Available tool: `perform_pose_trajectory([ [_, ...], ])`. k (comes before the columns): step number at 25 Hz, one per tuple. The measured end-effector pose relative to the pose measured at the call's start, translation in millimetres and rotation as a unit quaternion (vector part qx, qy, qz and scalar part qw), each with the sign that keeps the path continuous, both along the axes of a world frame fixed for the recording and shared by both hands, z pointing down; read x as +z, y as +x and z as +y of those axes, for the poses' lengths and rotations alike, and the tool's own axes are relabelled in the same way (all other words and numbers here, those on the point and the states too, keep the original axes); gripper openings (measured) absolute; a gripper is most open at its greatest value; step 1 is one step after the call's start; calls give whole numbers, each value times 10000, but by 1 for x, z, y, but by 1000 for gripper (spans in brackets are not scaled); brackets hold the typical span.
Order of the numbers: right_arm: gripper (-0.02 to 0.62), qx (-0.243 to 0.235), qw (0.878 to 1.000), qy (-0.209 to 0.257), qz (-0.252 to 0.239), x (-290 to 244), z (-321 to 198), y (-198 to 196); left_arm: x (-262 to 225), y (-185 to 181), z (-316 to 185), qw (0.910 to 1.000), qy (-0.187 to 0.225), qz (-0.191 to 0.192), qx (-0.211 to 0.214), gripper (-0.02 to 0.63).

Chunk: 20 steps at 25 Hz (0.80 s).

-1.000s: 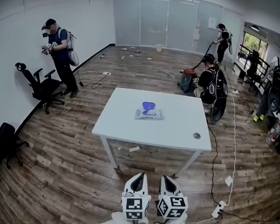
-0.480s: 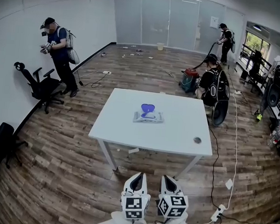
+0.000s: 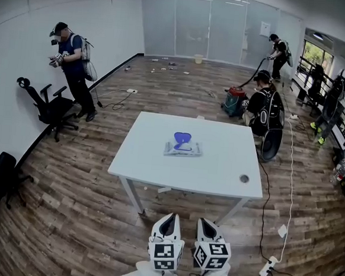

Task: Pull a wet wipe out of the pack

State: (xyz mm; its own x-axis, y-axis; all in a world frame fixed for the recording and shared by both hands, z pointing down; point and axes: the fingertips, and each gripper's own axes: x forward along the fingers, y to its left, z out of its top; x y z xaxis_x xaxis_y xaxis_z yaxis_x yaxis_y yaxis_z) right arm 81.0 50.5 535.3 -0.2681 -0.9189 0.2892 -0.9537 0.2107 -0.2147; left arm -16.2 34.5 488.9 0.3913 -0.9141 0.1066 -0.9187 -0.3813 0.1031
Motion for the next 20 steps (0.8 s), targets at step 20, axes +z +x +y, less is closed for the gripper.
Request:
perform_pose_trajectory([
  [20,9,25,9999,134,-24,-2,-77,0,1,6,-75,9999,62,-43,85,0],
])
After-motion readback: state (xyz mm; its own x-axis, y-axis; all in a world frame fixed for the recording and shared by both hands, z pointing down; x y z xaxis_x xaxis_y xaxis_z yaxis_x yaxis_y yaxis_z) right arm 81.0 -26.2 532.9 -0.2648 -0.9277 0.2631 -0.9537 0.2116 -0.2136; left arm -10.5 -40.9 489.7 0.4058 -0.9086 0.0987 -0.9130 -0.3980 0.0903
